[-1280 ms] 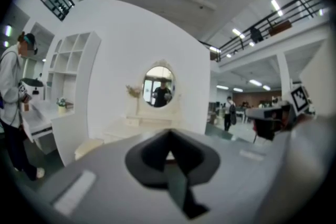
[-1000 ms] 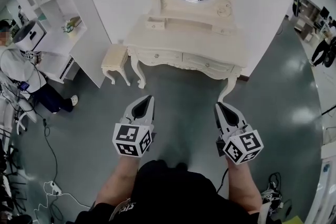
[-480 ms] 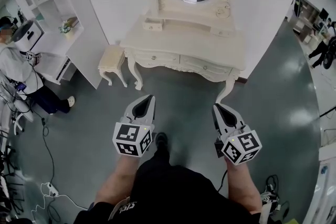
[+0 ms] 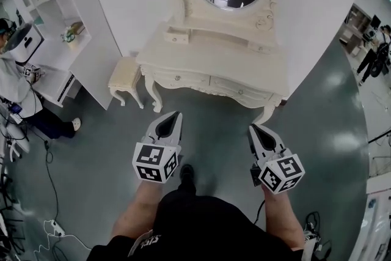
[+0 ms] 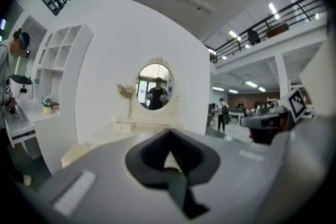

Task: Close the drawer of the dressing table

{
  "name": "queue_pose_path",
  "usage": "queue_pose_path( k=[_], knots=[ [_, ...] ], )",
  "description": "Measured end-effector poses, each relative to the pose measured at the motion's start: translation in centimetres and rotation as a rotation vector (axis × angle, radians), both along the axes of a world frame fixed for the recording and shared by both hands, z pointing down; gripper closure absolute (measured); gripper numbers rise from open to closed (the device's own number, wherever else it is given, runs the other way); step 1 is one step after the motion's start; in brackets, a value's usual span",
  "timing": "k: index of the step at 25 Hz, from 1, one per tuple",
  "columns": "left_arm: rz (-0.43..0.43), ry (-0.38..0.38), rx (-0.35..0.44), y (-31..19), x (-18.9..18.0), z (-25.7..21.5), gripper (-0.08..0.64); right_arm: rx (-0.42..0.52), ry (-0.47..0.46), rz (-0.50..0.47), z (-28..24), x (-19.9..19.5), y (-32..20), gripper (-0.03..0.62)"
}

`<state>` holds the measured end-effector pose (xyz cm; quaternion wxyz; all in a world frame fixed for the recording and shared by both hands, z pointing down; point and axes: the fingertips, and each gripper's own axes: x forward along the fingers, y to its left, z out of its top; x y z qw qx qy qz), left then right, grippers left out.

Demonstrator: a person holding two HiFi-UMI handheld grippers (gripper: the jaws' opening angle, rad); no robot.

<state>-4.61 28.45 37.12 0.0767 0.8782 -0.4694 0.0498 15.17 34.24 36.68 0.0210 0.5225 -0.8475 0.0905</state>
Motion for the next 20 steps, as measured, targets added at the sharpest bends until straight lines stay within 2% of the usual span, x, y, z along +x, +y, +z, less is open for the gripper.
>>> queue_pose_path(
  k=[10,20],
  knots=[
    [0.034,0.011,-0.02,-11.5,-2.2,0.5,0.551,-0.046,0.015,0.012,0.5,-3.1,-10.7,0.597],
    [0.073,0.005,-0.03,-19.4,-4.8,1.2,0.551,-0.051,0.013,0.033,0.6,-6.5,-19.0,0.597]
  ],
)
